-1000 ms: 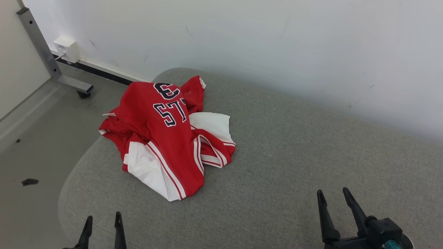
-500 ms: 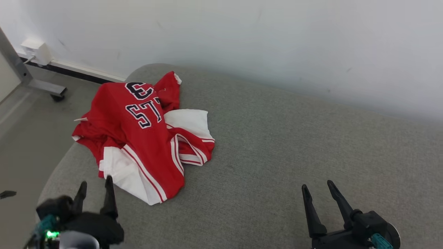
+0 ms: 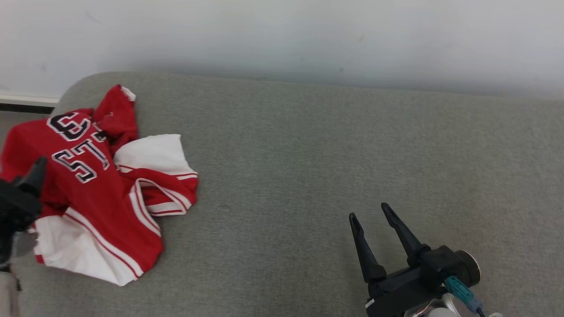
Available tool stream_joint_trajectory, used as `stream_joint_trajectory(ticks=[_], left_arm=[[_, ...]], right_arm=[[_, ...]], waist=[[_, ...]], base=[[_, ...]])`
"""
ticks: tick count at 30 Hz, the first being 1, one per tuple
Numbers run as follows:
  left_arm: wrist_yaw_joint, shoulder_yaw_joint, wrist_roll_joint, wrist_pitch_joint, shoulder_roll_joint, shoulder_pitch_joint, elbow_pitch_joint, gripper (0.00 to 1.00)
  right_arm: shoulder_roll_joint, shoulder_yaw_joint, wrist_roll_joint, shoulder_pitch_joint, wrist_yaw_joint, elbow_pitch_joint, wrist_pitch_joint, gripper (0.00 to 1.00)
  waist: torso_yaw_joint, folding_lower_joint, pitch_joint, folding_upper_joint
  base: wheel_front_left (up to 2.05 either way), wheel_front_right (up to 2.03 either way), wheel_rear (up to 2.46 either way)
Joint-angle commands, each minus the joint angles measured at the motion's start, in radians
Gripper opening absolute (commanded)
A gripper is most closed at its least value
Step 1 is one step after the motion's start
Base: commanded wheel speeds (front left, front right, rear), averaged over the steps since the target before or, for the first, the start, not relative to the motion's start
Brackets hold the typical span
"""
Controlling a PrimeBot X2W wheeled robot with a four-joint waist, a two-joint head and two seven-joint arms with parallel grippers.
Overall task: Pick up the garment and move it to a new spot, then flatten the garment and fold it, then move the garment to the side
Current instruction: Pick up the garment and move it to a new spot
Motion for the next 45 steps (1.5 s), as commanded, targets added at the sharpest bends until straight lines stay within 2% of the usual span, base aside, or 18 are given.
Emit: stream_joint_trajectory(ticks=[1,5,10,15,19,20,21,22,29,35,38,41,45], left_arm=[[0.021,0.028,-0.030,0.058,0.038,-0.023,-0.006,1.00],[0.091,0.082,-0.078,0.171,0.097,-0.035,-0.054,1.00],[0.174,0.113,-0.060,0.243,0.152,0.008,-0.177,1.00],[0.261,0.097,-0.006,0.336,0.202,0.073,-0.258,1.00],[0.305,0.059,0.049,0.397,0.232,0.122,-0.301,1.00],[0.313,0.057,0.050,0.407,0.230,0.129,-0.312,0.91],[0.313,0.057,0.050,0.410,0.228,0.135,-0.322,0.22],[0.310,0.055,0.048,0.407,0.225,0.141,-0.334,0.00],[0.294,0.048,0.033,0.394,0.208,0.152,-0.402,0.00],[0.259,0.010,0.037,0.359,0.202,0.093,-0.499,0.00],[0.211,-0.040,0.023,0.336,0.185,0.027,-0.544,0.00],[0.170,-0.091,-0.005,0.323,0.143,-0.042,-0.572,0.00],[0.130,-0.187,-0.010,0.327,0.085,-0.136,-0.592,0.00]], right_arm=[[-0.002,0.008,0.008,-0.019,0.001,-0.009,-0.001,1.00],[-0.002,0.012,0.020,-0.043,0.001,-0.019,-0.001,1.00],[-0.002,0.003,0.029,-0.070,0.001,-0.042,-0.001,1.00],[-0.001,-0.001,0.035,-0.079,0.001,-0.050,-0.001,1.00],[-0.001,-0.005,0.041,-0.084,0.001,-0.049,-0.001,1.00],[-0.001,-0.005,0.044,-0.084,0.001,-0.049,-0.001,1.00],[-0.001,-0.004,0.046,-0.085,0.001,-0.049,-0.001,1.00],[-0.001,-0.006,0.047,-0.086,0.001,-0.049,-0.001,1.00],[-0.002,0.000,0.057,-0.076,0.001,-0.035,-0.001,1.00],[-0.002,-0.009,0.063,-0.051,0.001,-0.024,-0.001,1.00],[-0.001,-0.012,0.072,-0.028,0.001,-0.018,-0.001,1.00],[-0.002,-0.017,0.065,-0.003,0.001,-0.008,-0.001,1.00],[-0.002,-0.013,0.077,0.019,0.001,-0.003,-0.001,1.00]], waist=[[-0.161,-0.0002,0.135,-0.0001],[-0.231,-0.0002,0.188,-0.0001],[-0.286,-0.0002,0.251,-0.0001],[-0.307,-0.0002,0.274,-0.0001],[-0.308,-0.0002,0.276,-0.0001],[-0.307,-0.0002,0.274,-0.0001],[-0.305,-0.0002,0.271,-0.0001],[-0.302,-0.0002,0.267,-0.0001],[-0.274,-0.0002,0.223,-0.0001],[-0.221,-0.0002,0.153,-0.0001],[-0.189,-0.0002,0.092,-0.0001],[-0.167,-0.0002,0.045,-0.0001],[-0.171,-0.0002,-0.009,-0.0001]], base=[[0.00,0.00,0.00],[0.00,0.00,0.00],[0.00,0.00,0.00],[0.00,0.00,0.00],[0.00,0.00,0.00],[0.00,0.00,0.00],[0.00,0.00,0.00],[0.00,0.00,0.00],[0.00,0.00,0.00],[0.00,0.00,0.00],[0.00,0.00,0.00],[0.00,0.00,0.00],[0.00,0.00,0.00]])
